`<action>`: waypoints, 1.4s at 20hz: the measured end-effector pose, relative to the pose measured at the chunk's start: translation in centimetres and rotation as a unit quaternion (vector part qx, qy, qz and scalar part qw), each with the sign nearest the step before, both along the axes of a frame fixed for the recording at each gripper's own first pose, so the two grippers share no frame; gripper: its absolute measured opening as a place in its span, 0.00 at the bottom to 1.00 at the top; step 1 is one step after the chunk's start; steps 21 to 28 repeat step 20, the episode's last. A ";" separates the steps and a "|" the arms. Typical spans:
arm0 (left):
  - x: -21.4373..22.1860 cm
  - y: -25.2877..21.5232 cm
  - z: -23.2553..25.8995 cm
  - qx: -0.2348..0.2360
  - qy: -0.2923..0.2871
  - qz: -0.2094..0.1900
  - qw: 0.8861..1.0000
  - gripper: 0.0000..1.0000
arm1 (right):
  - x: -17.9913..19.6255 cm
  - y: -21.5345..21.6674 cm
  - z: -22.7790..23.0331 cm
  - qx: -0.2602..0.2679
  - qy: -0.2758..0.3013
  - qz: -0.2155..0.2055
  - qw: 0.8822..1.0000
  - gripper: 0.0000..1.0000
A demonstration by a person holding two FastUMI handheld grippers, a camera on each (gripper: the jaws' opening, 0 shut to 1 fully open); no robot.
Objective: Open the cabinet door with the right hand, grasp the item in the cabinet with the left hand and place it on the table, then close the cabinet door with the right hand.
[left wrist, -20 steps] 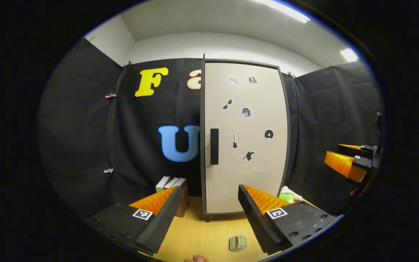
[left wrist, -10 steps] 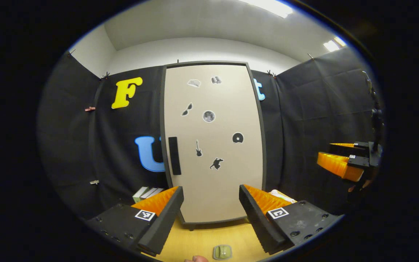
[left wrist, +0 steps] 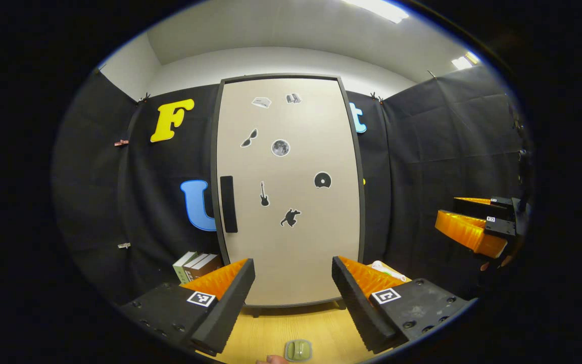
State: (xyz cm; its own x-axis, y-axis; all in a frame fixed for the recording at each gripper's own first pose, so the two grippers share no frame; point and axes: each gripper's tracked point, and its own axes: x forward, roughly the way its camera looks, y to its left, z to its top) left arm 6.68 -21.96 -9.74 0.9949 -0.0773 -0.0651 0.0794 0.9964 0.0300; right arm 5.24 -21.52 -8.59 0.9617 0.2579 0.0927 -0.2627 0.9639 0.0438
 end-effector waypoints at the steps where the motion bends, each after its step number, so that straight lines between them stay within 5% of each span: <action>1: 0.0 0.1 -0.3 0.000 0.002 0.003 1.000 0.96 | 0.0 0.0 -0.2 -0.001 0.002 0.002 1.000 0.97; 28: -0.4 -0.7 -1.1 0.001 0.011 0.010 1.000 0.96 | 0.4 -0.4 -1.0 -0.003 0.003 0.008 1.000 0.97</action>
